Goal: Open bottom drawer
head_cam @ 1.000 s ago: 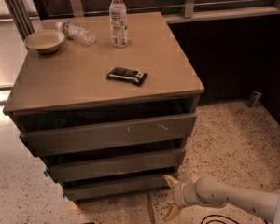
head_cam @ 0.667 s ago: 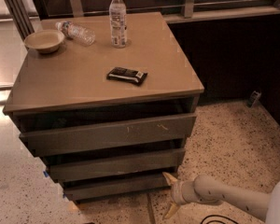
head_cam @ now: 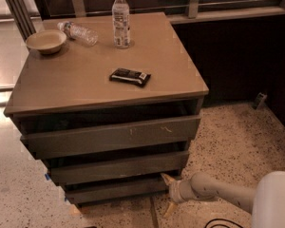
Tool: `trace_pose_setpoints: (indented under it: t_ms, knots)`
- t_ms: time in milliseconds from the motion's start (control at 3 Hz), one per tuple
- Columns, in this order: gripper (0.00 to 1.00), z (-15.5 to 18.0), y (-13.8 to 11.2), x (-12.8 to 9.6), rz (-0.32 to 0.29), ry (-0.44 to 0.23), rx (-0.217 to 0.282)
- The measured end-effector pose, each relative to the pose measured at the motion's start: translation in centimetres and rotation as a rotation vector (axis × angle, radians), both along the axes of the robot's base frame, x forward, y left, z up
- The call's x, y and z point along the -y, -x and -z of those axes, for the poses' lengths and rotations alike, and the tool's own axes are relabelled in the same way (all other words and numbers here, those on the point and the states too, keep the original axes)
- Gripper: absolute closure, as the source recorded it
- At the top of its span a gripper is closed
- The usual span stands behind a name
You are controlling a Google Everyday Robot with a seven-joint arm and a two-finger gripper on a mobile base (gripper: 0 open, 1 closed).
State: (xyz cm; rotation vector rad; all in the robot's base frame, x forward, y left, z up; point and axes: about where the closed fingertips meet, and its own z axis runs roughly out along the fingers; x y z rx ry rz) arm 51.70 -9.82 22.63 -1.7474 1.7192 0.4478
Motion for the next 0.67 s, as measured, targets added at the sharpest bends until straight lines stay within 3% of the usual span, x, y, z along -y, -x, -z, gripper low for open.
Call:
trace_pose_setpoints:
  t_ms: [667]
  knots:
    - [0.00, 2.19, -2.21, -1.72, -0.039, 0.036, -0.038]
